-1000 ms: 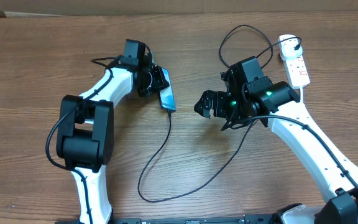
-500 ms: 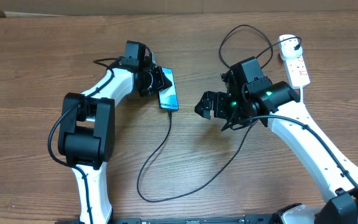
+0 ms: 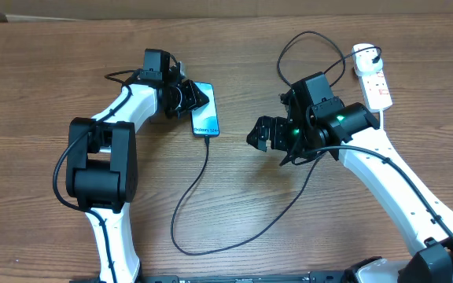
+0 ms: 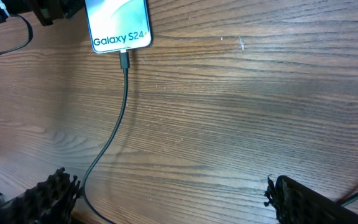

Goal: Plug charger to phone and switch on socket
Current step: 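Open the left gripper and release the phone on the table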

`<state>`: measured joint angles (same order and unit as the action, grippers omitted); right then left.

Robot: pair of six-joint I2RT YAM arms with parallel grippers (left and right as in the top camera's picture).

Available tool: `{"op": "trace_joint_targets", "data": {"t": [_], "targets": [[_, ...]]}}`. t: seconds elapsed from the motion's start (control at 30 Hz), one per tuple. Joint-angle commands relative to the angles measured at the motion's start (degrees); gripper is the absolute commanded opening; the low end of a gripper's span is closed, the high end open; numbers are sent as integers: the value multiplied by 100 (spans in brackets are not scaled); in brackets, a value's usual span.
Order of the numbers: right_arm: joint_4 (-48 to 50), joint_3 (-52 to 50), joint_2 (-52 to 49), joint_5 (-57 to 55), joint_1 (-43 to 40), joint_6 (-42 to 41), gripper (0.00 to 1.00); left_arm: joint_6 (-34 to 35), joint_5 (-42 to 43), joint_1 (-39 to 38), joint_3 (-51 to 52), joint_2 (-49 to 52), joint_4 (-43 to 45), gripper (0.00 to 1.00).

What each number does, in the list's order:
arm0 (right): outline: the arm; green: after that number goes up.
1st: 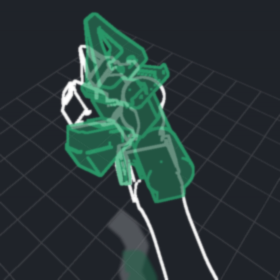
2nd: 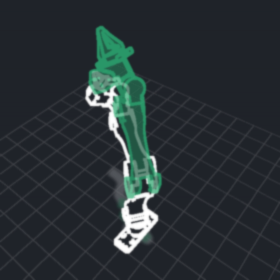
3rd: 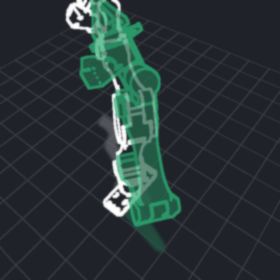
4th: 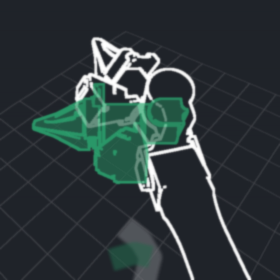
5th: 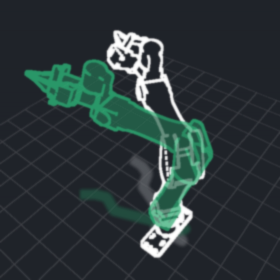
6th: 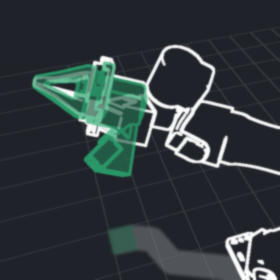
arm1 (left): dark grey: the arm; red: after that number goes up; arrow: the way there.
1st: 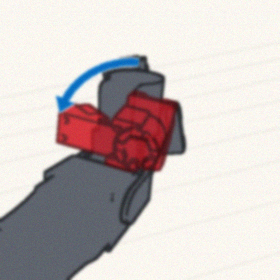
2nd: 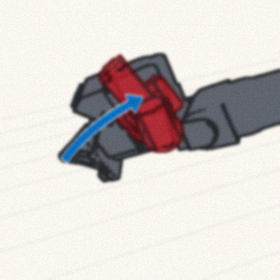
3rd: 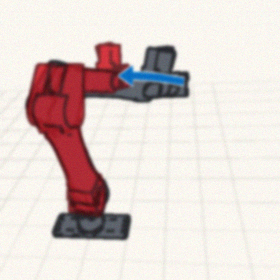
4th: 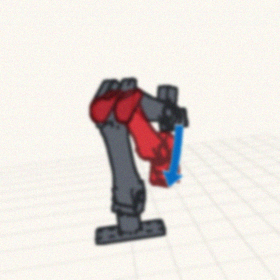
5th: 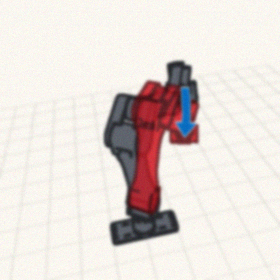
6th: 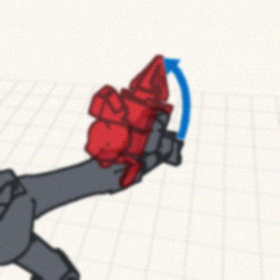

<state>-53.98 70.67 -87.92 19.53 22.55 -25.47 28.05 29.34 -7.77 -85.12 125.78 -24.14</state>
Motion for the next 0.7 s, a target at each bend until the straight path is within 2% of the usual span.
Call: {"op": "trace_joint_targets", "data": {"t": [0.0,0.23,0.3,0.5,0.67], "targets": [[28,85,92,26,28,22,100,-153,-275,37,-15,129,-46,43],[28,85,92,24,28,24,100,-437,-293,101,-83,107,-208,61],[26,85,92,26,28,24,100,-511,-295,166,-192,107,-400,63],[31,85,92,24,28,24,100,-883,-310,378,-723,107,-1119,65],[26,85,92,26,28,22,100,-1019,-763,444,-1342,107,-1943,63]]}}
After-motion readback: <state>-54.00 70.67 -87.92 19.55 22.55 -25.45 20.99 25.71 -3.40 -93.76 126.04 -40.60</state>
